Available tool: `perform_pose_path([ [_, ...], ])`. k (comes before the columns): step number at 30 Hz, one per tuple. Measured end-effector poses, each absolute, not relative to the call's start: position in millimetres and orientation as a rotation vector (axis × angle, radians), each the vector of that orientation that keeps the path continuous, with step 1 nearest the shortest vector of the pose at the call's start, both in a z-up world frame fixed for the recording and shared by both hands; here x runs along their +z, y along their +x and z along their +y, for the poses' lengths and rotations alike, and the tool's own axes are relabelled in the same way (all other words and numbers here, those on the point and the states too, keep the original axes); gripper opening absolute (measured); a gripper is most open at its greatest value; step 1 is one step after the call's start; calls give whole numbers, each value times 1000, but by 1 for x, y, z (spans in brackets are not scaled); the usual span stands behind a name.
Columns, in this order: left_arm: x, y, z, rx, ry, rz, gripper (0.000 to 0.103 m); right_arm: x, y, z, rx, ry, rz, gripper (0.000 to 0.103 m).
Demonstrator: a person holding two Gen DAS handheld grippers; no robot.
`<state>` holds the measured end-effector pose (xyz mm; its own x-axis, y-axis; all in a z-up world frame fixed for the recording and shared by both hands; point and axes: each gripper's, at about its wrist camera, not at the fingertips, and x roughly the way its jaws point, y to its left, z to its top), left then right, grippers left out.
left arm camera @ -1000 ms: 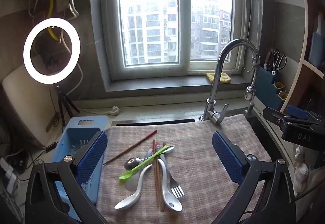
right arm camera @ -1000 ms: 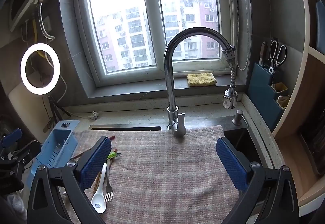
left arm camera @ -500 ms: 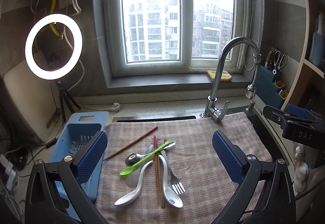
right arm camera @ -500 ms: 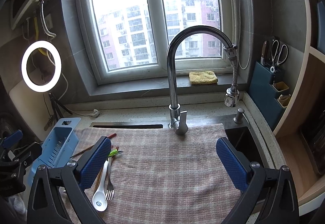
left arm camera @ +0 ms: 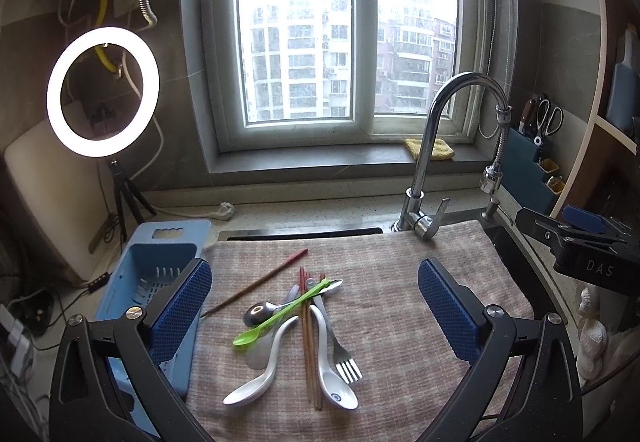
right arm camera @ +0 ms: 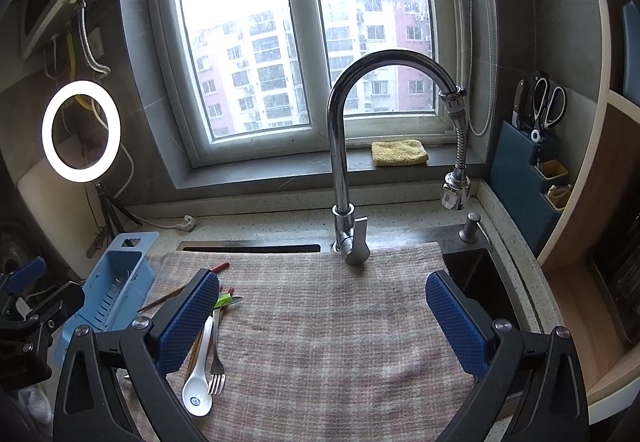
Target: Organize utensils
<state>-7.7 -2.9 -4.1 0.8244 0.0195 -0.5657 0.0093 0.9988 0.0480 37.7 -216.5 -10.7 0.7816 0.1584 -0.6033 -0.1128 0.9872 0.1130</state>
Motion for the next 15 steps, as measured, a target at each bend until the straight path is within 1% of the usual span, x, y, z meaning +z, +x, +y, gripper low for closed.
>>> perform_pose_path([
  [15, -9, -7, 0, 8, 41, 633, 103, -15, 42, -212, 161, 72, 673, 102],
])
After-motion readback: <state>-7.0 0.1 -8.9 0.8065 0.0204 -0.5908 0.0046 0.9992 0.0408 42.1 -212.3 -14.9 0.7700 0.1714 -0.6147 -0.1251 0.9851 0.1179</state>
